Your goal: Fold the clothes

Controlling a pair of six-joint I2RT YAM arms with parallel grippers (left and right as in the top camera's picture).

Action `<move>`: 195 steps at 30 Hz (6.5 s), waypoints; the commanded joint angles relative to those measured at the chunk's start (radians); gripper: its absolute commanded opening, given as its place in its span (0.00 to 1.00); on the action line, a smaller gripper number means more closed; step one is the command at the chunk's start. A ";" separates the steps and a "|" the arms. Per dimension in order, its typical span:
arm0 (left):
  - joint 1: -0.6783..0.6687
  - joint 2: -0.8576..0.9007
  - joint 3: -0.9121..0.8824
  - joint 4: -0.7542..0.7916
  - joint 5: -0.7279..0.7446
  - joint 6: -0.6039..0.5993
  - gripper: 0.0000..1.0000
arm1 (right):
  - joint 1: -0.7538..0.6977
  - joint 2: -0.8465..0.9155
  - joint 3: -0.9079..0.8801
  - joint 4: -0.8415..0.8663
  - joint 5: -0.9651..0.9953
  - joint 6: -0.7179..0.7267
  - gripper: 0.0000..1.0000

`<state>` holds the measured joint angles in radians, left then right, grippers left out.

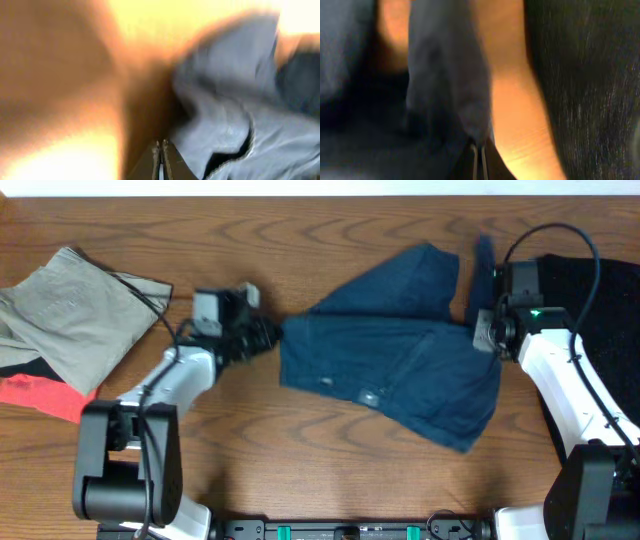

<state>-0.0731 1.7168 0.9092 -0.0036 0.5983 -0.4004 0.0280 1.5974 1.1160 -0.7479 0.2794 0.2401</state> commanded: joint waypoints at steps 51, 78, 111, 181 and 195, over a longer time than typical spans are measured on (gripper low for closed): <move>0.132 0.140 0.414 -0.336 -0.310 -0.122 0.77 | -0.010 -0.214 0.013 -0.163 -0.258 -0.013 0.94; -0.031 0.147 0.094 -0.846 -0.233 -0.016 0.31 | 0.020 -0.056 -0.317 0.259 -0.441 -0.100 0.89; 0.042 0.147 0.094 -0.888 -0.454 -0.039 0.06 | 0.077 -0.123 -0.180 0.091 -0.568 -0.100 0.53; 0.042 -0.742 0.139 -0.933 -0.407 0.041 0.06 | -0.169 -0.491 0.143 -0.161 -0.413 -0.101 0.01; 0.050 -0.358 0.139 -0.703 -0.557 -0.255 0.07 | 0.027 -0.023 0.143 0.372 -0.471 -0.100 0.01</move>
<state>-0.0479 1.2995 1.0332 -0.7242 0.1715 -0.5541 0.0246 1.5036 1.2427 -0.4305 -0.2665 0.1543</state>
